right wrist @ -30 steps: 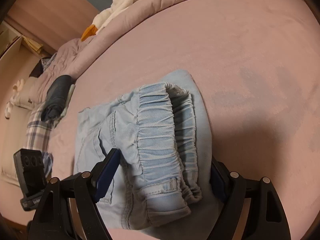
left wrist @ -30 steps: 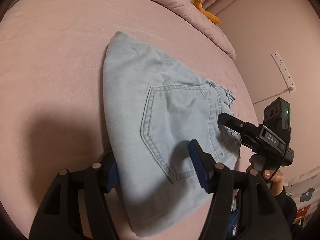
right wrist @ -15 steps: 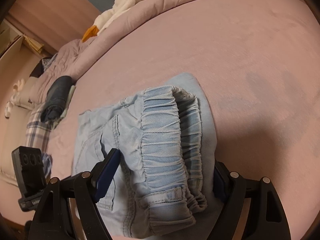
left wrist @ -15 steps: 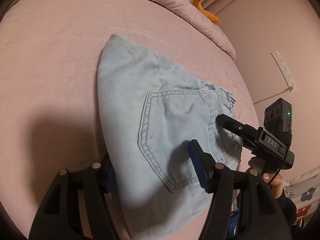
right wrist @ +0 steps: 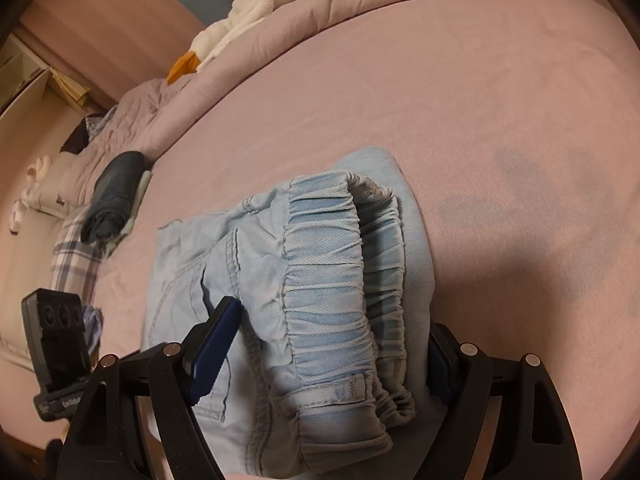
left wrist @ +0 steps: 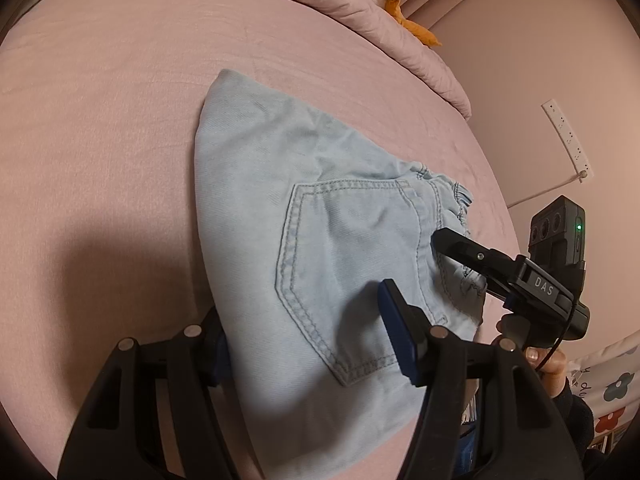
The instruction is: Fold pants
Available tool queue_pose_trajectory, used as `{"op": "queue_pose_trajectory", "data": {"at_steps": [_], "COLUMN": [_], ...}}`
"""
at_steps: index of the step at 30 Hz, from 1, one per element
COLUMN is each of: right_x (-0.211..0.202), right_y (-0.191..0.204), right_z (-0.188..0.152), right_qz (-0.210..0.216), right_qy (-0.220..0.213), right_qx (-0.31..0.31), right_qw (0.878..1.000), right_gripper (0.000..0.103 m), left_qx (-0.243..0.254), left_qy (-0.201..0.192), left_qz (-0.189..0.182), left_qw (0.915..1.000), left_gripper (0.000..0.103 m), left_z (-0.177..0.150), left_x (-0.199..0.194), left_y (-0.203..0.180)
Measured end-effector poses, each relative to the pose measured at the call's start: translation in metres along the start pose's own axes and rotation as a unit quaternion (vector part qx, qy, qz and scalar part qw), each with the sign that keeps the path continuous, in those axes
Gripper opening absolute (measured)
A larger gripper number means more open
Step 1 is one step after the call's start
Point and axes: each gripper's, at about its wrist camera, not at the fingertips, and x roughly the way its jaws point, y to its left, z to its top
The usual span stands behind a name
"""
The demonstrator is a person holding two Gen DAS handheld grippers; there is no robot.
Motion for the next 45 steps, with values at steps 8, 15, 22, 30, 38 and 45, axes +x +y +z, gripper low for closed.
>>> {"op": "queue_pose_trajectory", "data": {"at_steps": [8,15,22,30,38,45], "right_x": [-0.0002,0.0005,0.0005,0.0004,0.0006,0.0025], "right_y": [0.0007,0.0002,0.0006,0.0014,0.0012,0.0010], "right_z": [-0.0004,0.0008,0.0002,-0.0005,0.0001,0.0014], "right_qz": [0.000,-0.001,-0.002,-0.002,-0.003,-0.007], "right_qy": [0.001,0.001,0.001,0.000,0.000,0.001], "right_qx": [-0.001,-0.003,-0.003,-0.002,-0.003,-0.005], "right_qw": [1.000,1.000,1.000,1.000,1.000,1.000], "right_gripper": [0.083,0.083,0.083,0.083,0.083,0.083], "left_qx": [0.004,0.006,0.007,0.008,0.009,0.012], "left_qy": [0.001,0.001,0.001,0.001,0.001,0.000], "left_qz": [0.004,0.004,0.004,0.005,0.005,0.007], "left_qw": [1.0000,1.0000,1.0000,1.0000,0.9999,0.9999], "left_gripper": [0.062,0.062,0.062,0.062,0.062,0.062], "left_z": [0.0016,0.0011,0.0009,0.0015,0.0013,0.0008], "left_x": [0.0005,0.0001,0.0005,0.0008,0.0009,0.0014], "left_y": [-0.0005,0.0006,0.0003,0.0007,0.0008,0.0002]}}
